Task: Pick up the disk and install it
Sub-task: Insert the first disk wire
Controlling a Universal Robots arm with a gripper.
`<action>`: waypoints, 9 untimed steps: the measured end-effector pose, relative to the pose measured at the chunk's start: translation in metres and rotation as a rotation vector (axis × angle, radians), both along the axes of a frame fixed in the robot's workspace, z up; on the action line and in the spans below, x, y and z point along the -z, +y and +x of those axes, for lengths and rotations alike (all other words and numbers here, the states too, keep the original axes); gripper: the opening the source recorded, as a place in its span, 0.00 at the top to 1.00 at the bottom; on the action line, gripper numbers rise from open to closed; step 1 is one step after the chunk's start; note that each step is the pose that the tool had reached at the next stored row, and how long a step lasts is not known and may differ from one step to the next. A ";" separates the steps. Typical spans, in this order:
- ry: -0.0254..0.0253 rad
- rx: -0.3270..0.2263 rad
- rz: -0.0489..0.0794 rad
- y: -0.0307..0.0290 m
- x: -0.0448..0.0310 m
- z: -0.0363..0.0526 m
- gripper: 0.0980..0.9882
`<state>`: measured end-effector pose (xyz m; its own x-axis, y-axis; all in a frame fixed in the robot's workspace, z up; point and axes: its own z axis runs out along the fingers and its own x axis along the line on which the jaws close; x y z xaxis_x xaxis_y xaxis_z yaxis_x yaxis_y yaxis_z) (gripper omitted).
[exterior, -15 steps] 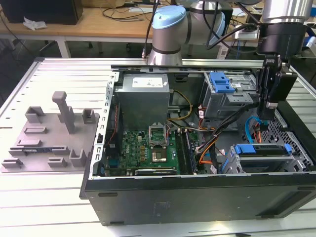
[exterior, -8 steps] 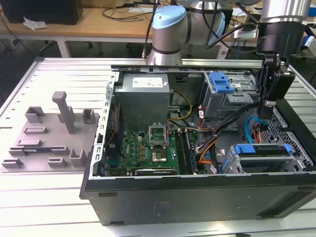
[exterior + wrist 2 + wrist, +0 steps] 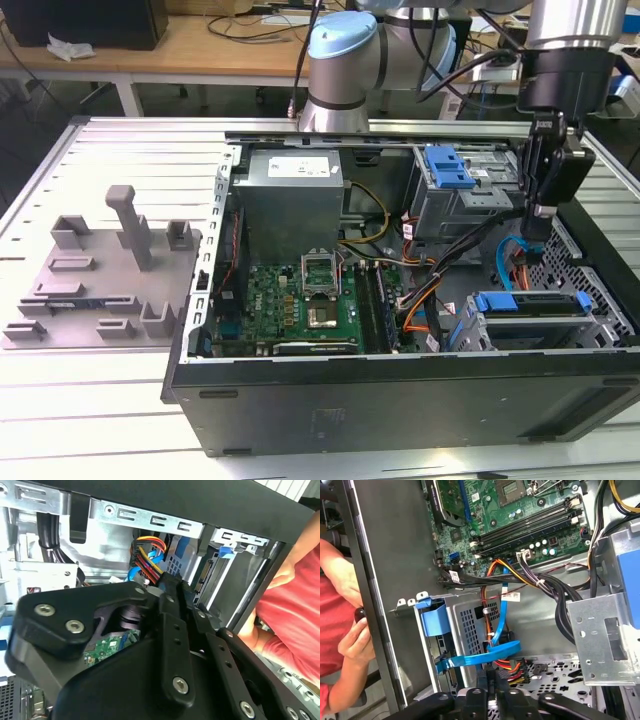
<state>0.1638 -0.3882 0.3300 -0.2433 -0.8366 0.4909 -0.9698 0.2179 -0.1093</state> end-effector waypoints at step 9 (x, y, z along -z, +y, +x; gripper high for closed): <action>-0.0001 0.000 -0.004 -0.0029 0.0008 0.0001 0.93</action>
